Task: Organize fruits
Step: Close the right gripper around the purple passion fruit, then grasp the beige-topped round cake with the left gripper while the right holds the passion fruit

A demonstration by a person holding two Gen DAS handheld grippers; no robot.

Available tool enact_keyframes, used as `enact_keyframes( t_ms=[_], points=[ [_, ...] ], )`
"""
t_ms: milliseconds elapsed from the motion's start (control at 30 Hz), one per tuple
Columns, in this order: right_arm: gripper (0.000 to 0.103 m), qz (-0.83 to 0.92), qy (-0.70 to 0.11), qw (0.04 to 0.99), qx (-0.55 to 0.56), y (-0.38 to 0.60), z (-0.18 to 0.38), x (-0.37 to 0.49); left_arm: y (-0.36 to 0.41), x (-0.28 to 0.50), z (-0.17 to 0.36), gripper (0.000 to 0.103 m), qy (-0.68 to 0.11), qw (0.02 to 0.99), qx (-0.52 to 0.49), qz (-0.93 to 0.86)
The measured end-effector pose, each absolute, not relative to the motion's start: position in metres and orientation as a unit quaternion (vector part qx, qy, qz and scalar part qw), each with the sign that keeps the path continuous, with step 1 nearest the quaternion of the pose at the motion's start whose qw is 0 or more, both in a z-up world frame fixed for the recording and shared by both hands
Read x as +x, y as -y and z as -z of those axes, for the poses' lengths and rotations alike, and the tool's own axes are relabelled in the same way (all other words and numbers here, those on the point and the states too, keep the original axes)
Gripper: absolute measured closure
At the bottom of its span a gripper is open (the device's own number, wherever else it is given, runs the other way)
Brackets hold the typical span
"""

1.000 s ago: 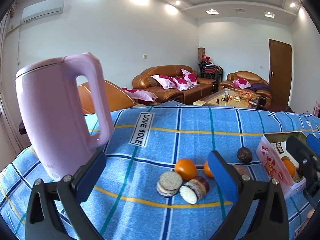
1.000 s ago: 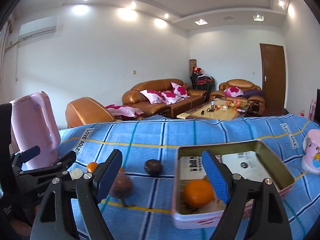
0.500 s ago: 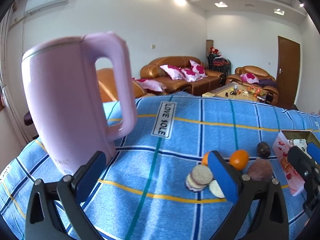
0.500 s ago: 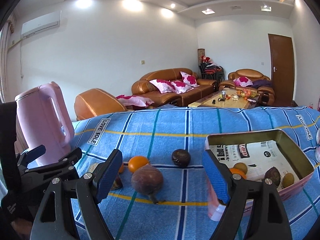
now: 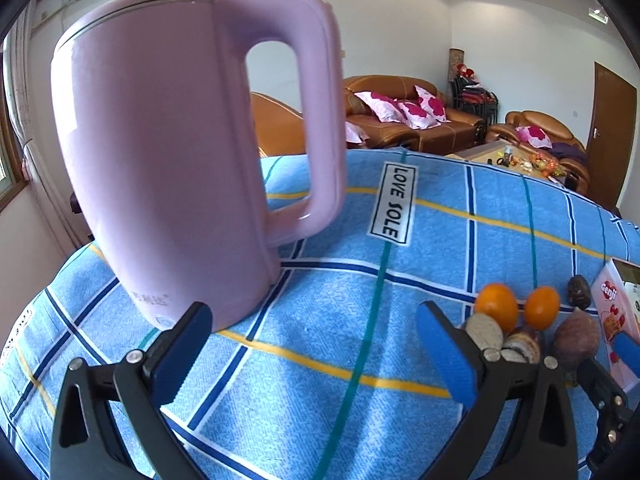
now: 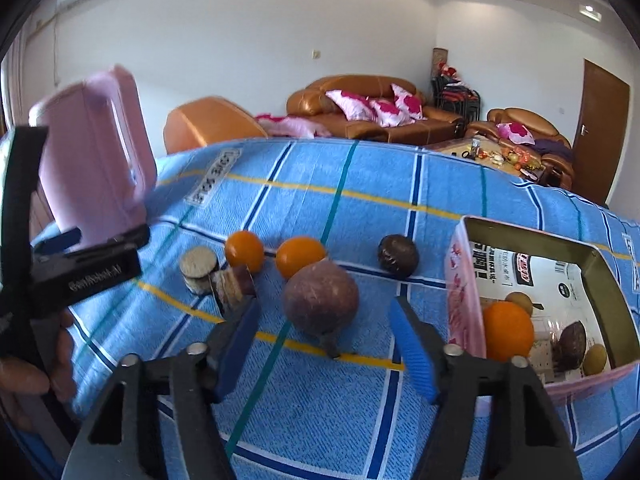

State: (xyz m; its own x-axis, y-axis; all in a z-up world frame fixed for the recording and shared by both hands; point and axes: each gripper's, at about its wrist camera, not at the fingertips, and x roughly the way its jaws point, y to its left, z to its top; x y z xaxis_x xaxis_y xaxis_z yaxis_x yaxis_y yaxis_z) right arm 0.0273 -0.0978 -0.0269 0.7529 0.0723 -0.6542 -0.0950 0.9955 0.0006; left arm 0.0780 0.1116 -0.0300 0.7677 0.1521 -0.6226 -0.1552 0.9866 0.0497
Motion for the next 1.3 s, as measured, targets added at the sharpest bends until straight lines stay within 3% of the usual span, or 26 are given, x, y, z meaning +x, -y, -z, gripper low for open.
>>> enact_keyframes(
  t_ms=[300,400,700,900,1000,1300],
  points=[
    [0.040,-0.047,-0.398,0.916,0.018,0.099,0.039,0.061,-0.101,0.079,0.028,0.000,-0.327,0.943,0.020,-0.064],
    [0.051,-0.048,-0.418,0.906,0.034,0.100,0.045,0.071,-0.099,0.079,0.026,0.000,-0.324,0.944,0.025,-0.052],
    [0.052,-0.060,-0.411,0.909,0.041,0.102,0.039,0.059,-0.102,0.087,0.023,0.000,-0.324,0.945,0.035,-0.028],
    [0.052,-0.072,-0.349,0.933,0.044,0.106,0.023,0.016,-0.097,0.090,0.026,0.021,-0.329,0.943,0.041,0.020],
    [0.052,-0.077,-0.329,0.940,0.055,0.111,0.018,0.004,-0.084,0.089,0.029,0.037,-0.335,0.938,0.046,0.077],
    [0.052,-0.092,-0.344,0.930,0.086,0.122,0.024,0.015,-0.060,0.092,0.037,0.042,-0.363,0.918,0.063,0.144]
  ],
)
